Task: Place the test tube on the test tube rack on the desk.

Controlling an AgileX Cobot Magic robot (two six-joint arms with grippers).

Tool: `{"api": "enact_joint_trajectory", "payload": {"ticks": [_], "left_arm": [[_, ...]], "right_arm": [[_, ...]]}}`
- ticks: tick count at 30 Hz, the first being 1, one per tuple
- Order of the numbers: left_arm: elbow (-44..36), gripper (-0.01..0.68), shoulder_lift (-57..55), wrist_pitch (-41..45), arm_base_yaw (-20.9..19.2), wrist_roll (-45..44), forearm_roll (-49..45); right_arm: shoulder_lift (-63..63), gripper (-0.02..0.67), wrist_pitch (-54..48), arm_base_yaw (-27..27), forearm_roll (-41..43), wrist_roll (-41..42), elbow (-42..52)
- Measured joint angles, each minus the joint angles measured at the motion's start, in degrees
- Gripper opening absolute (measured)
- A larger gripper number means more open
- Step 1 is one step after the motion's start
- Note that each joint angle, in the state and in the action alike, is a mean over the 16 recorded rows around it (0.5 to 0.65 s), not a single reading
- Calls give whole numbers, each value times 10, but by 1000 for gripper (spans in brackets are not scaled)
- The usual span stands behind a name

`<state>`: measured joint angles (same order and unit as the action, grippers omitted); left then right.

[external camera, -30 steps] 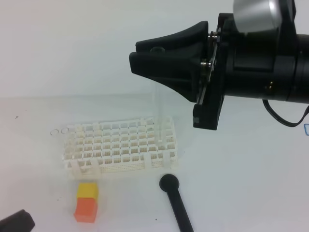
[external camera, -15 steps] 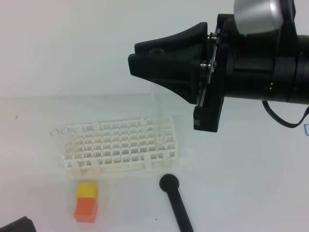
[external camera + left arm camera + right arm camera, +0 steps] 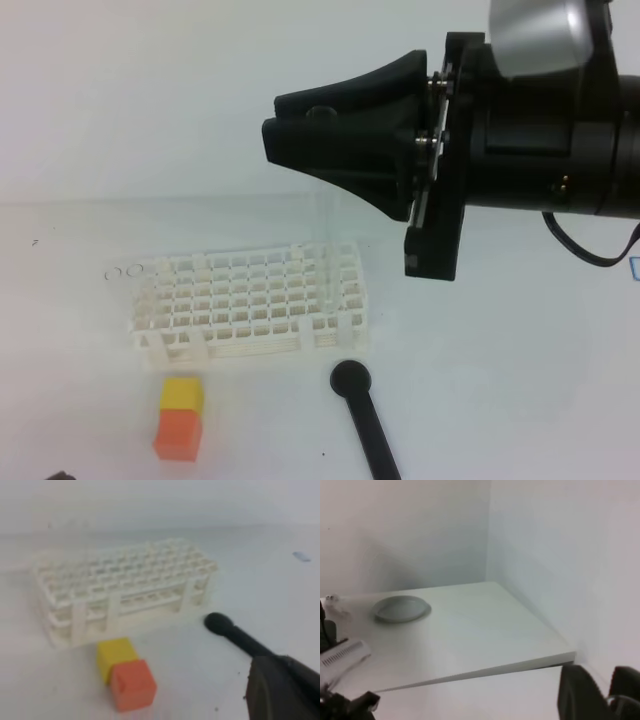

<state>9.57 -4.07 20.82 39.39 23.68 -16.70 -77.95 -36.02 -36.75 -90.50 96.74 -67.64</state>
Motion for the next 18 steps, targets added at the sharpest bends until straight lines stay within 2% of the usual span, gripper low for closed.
{"api": "enact_joint_trajectory", "payload": {"ticks": [10, 18], "left_arm": [[-73, -1, 37, 11, -75, 0, 19], [-93, -1, 45, 9, -90, 0, 22]], "right_arm": [[0, 118, 8, 0, 1, 2, 0], [0, 118, 37, 0, 1, 6, 0]]}}
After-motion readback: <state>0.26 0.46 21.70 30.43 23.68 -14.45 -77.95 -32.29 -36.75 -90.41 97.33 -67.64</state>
